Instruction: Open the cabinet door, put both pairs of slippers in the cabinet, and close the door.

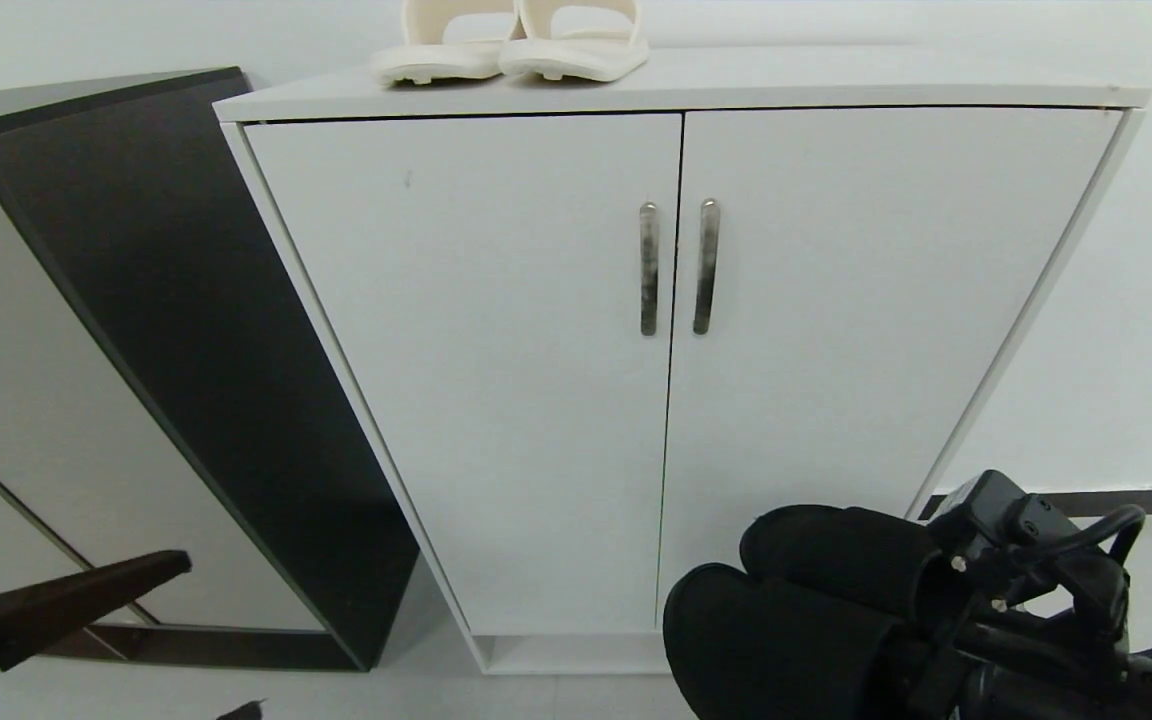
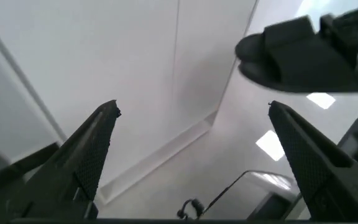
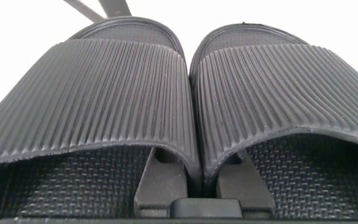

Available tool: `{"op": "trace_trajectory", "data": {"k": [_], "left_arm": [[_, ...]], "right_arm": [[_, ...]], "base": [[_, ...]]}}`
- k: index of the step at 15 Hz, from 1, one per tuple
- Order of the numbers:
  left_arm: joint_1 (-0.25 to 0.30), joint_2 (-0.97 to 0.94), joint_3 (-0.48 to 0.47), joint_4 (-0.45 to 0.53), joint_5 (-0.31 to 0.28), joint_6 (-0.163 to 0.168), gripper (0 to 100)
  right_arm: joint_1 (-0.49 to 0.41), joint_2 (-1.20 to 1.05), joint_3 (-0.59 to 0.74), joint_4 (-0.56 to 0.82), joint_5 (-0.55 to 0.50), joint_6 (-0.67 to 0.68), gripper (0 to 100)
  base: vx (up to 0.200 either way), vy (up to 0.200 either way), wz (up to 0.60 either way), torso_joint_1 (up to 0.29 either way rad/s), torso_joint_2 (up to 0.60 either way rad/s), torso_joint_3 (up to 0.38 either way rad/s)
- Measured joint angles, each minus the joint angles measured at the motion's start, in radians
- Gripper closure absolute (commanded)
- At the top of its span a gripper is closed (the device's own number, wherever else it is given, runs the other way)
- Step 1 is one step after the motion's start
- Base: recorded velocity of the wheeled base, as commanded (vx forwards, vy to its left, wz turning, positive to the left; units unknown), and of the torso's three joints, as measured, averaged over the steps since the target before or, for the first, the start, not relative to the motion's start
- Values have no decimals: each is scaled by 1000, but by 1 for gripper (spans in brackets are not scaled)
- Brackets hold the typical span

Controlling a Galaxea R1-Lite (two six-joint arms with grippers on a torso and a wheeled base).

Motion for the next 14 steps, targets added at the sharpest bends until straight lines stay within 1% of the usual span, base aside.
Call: {"op": "trace_trajectory", "data": {"k": [1,2,3,4,5,6,8,9,10,12,13,14], "left_arm": [[-80,58,-14,-53,67,-28,0],[-137,108,-26,-106,113,-51,0],[-201,178,-40,-192,158,-77,0],[-244,240,-53,-260,182,-92,0],[-275,293,-69,-301,191,-99,0],[-296,353,-99,-324,192,-105,0],[-330,452,-176,-347,153,-115,0],[-344,500,-220,-348,137,-131,0],[-376,543,-269,-349,127,-153,0],[-441,623,-369,-353,119,-186,0],[-460,664,-411,-351,97,-197,0],[-469,691,-440,-346,58,-203,0]], "right_arm": [[0,0,1,-4,1,0,100],[1,0,2,-3,2,0,100],[1,-1,3,-3,2,-1,100],[1,-1,3,-3,2,-1,100],[1,-4,3,-3,1,-1,100],[1,-9,3,-2,0,-1,100],[1,-15,2,-3,0,-1,100],[1,-16,2,-1,1,-1,100],[0,-17,3,0,7,-1,100],[1,-17,6,0,29,0,100],[1,-17,7,0,30,0,100],[1,-17,8,0,30,0,100]], "base": [[0,0,0,0,0,0],[0,0,0,0,0,0],[0,0,0,0,0,0],[0,0,0,0,0,0],[0,0,0,0,0,0],[0,0,0,0,0,0],[0,0,0,0,0,0],[0,0,0,0,0,0],[0,0,0,0,0,0],[0,0,0,0,0,0],[0,0,0,0,0,0],[0,0,0,0,0,0]]}}
